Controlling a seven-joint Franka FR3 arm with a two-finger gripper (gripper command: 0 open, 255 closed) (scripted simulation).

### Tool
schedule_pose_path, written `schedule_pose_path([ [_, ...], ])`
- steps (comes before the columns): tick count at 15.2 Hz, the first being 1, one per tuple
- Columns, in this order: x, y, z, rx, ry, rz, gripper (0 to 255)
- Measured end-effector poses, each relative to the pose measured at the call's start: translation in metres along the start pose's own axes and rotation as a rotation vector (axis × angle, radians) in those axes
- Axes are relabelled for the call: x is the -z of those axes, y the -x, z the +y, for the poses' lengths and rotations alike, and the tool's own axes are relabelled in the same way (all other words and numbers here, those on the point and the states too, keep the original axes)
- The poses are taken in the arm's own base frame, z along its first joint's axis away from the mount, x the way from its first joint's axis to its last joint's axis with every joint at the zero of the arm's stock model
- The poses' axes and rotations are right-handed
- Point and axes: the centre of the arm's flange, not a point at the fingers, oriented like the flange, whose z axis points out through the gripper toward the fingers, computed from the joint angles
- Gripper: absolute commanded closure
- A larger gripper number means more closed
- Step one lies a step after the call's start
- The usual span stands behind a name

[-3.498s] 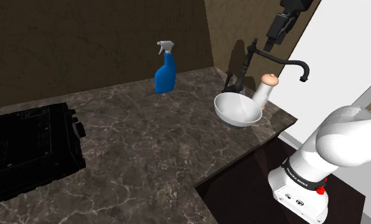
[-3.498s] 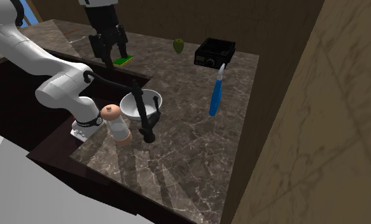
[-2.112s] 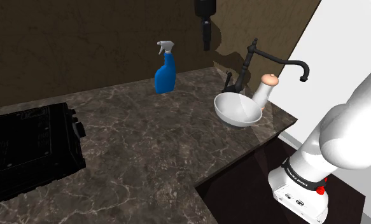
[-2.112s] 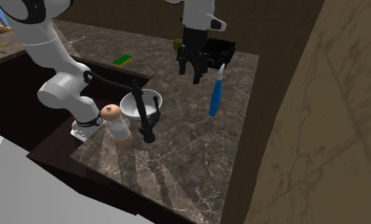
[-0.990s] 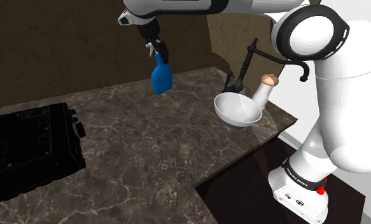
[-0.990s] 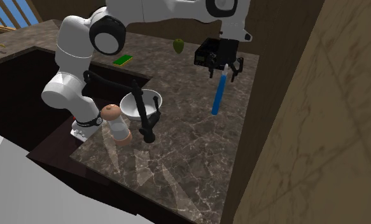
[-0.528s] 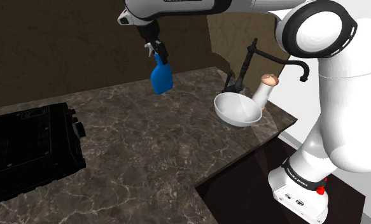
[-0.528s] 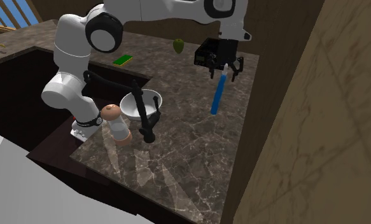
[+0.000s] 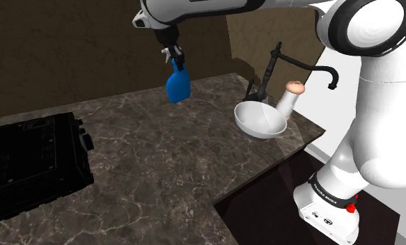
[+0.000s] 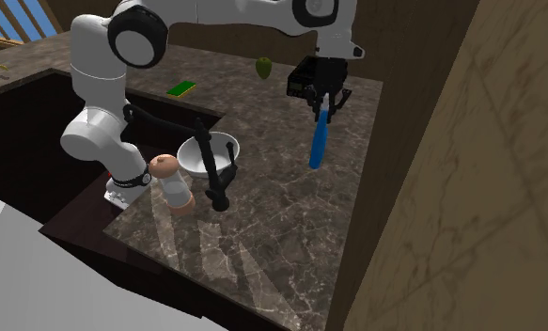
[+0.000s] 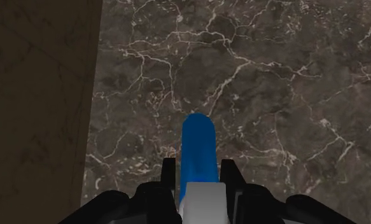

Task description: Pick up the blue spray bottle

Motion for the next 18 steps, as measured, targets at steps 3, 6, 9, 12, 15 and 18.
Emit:
schedule_pose_path([
  [3, 0.0, -0.007, 0.014, 0.013, -0.017, -0.008, 255],
  [6, 0.001, -0.009, 0.016, 0.023, -0.037, -0.019, 255],
  [9, 0.001, -0.009, 0.018, 0.032, -0.055, -0.028, 255],
  [12, 0.001, -0.011, 0.022, 0.042, -0.075, -0.039, 255],
  [15, 0.004, -0.01, 0.023, 0.05, -0.094, -0.05, 255],
  [18, 0.011, -0.006, 0.026, 0.052, -0.103, -0.057, 255],
])
